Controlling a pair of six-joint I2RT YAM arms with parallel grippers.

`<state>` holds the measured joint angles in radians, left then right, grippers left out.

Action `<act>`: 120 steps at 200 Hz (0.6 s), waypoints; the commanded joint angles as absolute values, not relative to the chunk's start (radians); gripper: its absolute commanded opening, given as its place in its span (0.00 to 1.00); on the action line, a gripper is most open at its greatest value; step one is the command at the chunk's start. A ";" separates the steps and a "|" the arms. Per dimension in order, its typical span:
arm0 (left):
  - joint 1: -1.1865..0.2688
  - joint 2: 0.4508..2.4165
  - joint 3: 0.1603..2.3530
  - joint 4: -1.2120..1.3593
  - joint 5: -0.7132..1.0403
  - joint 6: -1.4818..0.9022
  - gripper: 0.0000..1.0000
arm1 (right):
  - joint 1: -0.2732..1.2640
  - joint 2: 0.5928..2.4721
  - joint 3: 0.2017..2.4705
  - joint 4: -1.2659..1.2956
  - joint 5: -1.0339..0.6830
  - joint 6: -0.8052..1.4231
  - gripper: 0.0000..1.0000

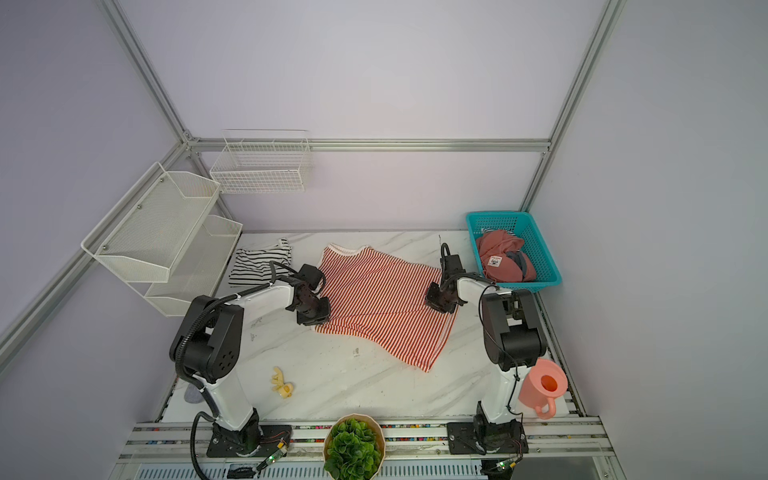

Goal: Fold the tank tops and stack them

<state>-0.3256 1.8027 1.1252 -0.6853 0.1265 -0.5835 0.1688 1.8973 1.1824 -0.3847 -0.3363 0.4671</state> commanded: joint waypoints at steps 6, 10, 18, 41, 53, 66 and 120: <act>-0.320 1.778 0.998 -0.774 0.094 -0.609 0.24 | 0.137 2.052 1.270 -0.437 -0.266 0.398 0.29; -0.322 1.769 0.986 -0.773 0.096 -0.612 0.24 | 0.132 2.066 1.290 -0.441 -0.267 0.394 0.29; -0.324 1.752 0.966 -0.773 0.097 -0.623 0.24 | 0.127 2.097 1.332 -0.454 -0.271 0.383 0.29; -0.336 1.708 0.928 -0.774 0.101 -0.649 0.24 | 0.120 2.184 1.456 -0.502 -0.275 0.350 0.29; -0.343 1.688 0.920 -0.774 0.102 -0.662 0.24 | 0.120 2.219 1.515 -0.535 -0.282 0.326 0.29; -0.346 1.666 0.932 -0.778 0.105 -0.670 0.24 | 0.119 2.234 1.562 -0.565 -0.292 0.294 0.30; -0.368 1.543 1.111 -0.851 0.101 -0.672 0.31 | 0.121 2.050 1.555 -0.576 -0.356 0.249 0.38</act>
<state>-0.3569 1.6283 0.9821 -0.7738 0.1261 -0.6632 0.1356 2.1582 1.5887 -0.5041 -0.3946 0.2947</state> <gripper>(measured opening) 0.294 0.365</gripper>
